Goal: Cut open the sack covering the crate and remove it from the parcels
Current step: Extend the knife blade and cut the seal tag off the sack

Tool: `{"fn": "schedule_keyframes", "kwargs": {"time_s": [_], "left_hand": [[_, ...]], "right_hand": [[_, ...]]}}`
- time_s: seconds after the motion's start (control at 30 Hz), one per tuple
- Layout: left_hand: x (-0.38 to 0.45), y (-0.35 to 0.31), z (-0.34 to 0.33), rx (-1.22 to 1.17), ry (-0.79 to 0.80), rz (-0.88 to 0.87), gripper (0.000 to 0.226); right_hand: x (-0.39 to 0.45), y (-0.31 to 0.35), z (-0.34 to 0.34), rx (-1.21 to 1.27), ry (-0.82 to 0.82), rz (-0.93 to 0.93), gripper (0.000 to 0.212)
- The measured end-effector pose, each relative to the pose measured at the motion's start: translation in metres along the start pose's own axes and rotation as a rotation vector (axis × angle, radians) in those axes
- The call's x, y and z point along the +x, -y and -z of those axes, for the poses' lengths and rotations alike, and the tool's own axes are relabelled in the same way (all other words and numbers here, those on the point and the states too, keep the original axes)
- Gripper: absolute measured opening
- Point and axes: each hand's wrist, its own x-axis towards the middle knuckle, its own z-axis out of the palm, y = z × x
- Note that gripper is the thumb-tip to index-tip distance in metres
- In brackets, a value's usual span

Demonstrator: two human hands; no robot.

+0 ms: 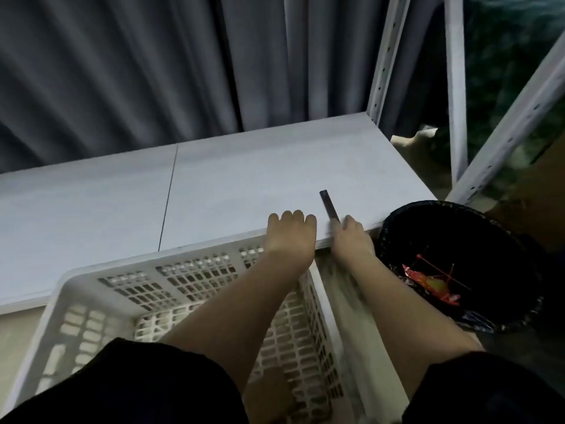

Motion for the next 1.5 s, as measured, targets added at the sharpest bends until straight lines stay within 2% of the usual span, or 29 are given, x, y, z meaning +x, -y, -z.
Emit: {"fn": "schedule_keyframes", "kwargs": {"time_s": [0.07, 0.17, 0.23, 0.3, 0.43, 0.5, 0.6, 0.73, 0.87, 0.97, 1.1, 1.23, 1.3, 1.43, 1.5], "left_hand": [[0.001, 0.003, -0.003, 0.017, 0.012, 0.018, 0.033], [0.0, 0.006, -0.009, 0.017, -0.002, 0.031, 0.032], [-0.002, 0.008, -0.013, 0.026, -0.006, 0.029, 0.031], [-0.004, 0.01, -0.014, 0.027, -0.03, 0.038, 0.031], [-0.007, 0.011, -0.009, -0.001, -0.031, 0.04, 0.029], [-0.009, 0.013, -0.008, -0.001, -0.038, 0.029, 0.029], [-0.009, 0.014, -0.01, -0.006, -0.041, 0.032, 0.03], [-0.005, 0.014, -0.016, -0.005, -0.053, 0.03, 0.03], [-0.002, 0.011, -0.023, 0.006, -0.067, 0.002, 0.03], [-0.003, 0.011, -0.026, 0.029, -0.058, 0.0, 0.03], [-0.006, 0.012, -0.02, 0.047, -0.005, -0.005, 0.033], [-0.019, 0.017, 0.006, 0.02, 0.092, -0.013, 0.035], [-0.024, 0.018, 0.026, 0.009, 0.148, 0.002, 0.031], [-0.062, 0.029, 0.092, -0.123, 0.224, 0.083, 0.026], [-0.083, 0.039, 0.122, -0.311, 0.224, 0.153, 0.03]], "right_hand": [[0.0, -0.001, -0.006, -0.006, 0.048, -0.012, 0.05], [-0.002, -0.001, -0.014, -0.092, -0.013, 0.003, 0.049], [-0.003, 0.002, -0.013, -0.063, -0.055, 0.008, 0.044], [-0.003, 0.005, -0.01, 0.096, -0.057, -0.054, 0.039], [0.0, 0.007, -0.007, 0.585, -0.064, -0.274, 0.027], [0.002, 0.009, -0.004, 0.709, -0.08, -0.363, 0.024], [0.002, 0.009, -0.001, 0.726, -0.106, -0.436, 0.026], [0.005, 0.01, -0.005, 0.611, -0.066, -0.389, 0.041], [0.012, 0.013, -0.016, 0.624, -0.084, -0.427, 0.037], [0.014, 0.012, -0.018, 0.651, -0.086, -0.543, 0.032], [0.009, 0.008, -0.011, 0.774, -0.002, -0.618, 0.034], [-0.006, 0.008, 0.026, 0.976, 0.151, -0.54, 0.016], [-0.014, 0.008, 0.051, 1.106, 0.207, -0.509, 0.023], [-0.065, 0.021, 0.129, 1.273, 0.199, -0.404, 0.023], [-0.099, 0.033, 0.171, 1.357, 0.16, -0.321, 0.023]]}}
